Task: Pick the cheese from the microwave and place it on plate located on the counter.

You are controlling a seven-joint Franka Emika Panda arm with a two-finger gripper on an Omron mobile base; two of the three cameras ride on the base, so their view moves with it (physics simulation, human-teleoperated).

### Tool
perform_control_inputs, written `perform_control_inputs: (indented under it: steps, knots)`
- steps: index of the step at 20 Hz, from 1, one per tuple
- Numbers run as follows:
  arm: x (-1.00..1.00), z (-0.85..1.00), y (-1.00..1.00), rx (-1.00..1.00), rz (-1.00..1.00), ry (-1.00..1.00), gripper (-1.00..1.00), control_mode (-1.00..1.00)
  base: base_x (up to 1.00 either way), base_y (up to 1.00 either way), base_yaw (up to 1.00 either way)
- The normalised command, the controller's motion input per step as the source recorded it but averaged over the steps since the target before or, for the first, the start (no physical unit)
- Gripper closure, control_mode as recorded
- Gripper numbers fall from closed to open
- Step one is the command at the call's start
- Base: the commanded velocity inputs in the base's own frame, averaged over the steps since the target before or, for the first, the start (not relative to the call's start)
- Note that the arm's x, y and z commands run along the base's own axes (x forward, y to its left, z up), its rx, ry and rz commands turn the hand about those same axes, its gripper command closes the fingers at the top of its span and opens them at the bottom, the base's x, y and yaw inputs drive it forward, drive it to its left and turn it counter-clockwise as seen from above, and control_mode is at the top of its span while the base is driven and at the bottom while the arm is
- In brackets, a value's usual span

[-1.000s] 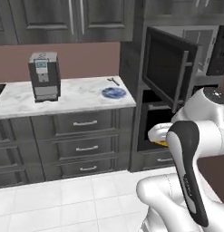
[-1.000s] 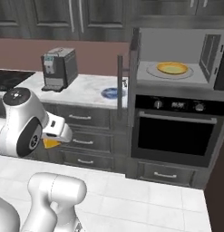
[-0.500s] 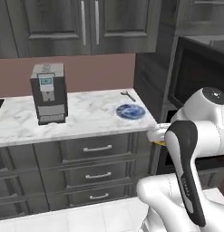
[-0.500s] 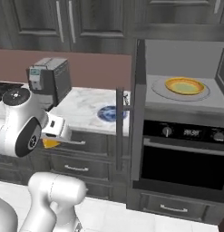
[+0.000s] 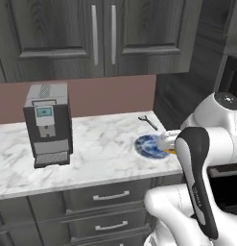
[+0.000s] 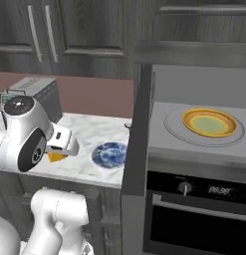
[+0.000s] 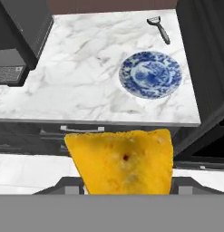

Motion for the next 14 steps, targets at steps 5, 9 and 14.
perform_control_inputs:
  steps: [5, 9, 14]
  knots:
    - [0.00, 0.00, 0.00, 0.00, 0.00, 0.00, 1.00, 1.00, 0.62, 0.00, 0.00]
    - [0.74, -0.58, -0.15, 0.00, 0.00, 0.09, 1.00, -1.00, 0.00, 0.00, 0.00]
    - [0.89, -0.92, -0.23, 0.00, 0.00, 0.12, 1.00, -1.00, 0.00, 0.00, 0.00]
